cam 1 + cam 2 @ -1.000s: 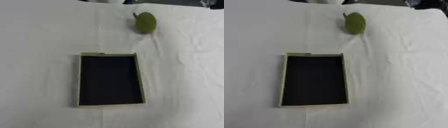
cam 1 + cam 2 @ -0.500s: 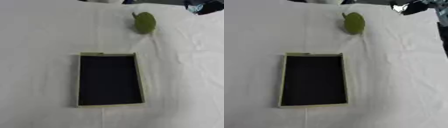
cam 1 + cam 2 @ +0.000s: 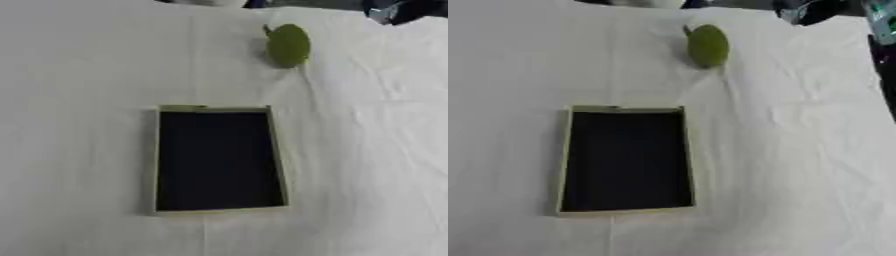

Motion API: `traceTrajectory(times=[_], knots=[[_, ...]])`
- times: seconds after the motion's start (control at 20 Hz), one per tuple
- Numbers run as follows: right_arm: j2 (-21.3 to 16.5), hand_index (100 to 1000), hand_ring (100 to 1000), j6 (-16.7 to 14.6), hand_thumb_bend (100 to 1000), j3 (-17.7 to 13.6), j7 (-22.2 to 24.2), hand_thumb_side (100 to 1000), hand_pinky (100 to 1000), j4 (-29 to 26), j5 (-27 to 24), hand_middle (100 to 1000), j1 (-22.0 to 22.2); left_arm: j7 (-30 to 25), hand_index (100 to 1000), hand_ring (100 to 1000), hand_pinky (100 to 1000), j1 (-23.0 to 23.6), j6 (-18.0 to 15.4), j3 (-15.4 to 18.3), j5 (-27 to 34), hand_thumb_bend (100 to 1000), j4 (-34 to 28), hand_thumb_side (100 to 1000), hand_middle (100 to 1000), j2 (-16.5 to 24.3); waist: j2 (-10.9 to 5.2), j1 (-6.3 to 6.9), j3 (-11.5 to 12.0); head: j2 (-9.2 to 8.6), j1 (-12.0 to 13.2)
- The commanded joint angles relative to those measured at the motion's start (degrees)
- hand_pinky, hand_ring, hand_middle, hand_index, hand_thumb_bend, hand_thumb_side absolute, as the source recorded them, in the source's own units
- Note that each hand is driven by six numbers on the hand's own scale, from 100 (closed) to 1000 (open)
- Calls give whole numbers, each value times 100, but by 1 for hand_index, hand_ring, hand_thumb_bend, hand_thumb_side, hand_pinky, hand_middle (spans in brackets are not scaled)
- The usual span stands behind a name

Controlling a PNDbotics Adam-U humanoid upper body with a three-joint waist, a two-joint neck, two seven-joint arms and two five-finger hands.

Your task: Pick up objects on the table and place them in the box.

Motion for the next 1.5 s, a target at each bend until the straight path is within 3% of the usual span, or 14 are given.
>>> traceTrajectory(times=[0.05, 0.35, 0.6, 1.5], knots=[[-42, 1000, 1000, -1799, 195, 29, 1860, 279, 923, -128, -153, 959, -164, -23, 731, 681, 596, -71, 5, -17, 29, 100, -110, 500, 595, 158, -137, 19, 6, -7, -21], [86, 1000, 1000, -1799, 250, 261, 1880, 308, 920, -206, -38, 962, -214, -40, 730, 680, 597, -82, 15, -27, 43, 100, -110, 500, 594, 151, -141, 13, 27, 8, -50], [224, 1000, 1000, -1799, 348, 399, 1867, 325, 920, -186, 225, 968, -244, -51, 727, 678, 597, -110, 28, -44, 64, 100, -110, 501, 591, 136, -148, 6, 57, -7, -72], [586, 1000, 1000, -1799, 364, 602, 1666, 325, 917, 33, 970, 972, -203, -109, 722, 672, 597, -163, 37, -64, 105, 100, -110, 502, 585, 101, -99, 12, 127, -55, -114]])
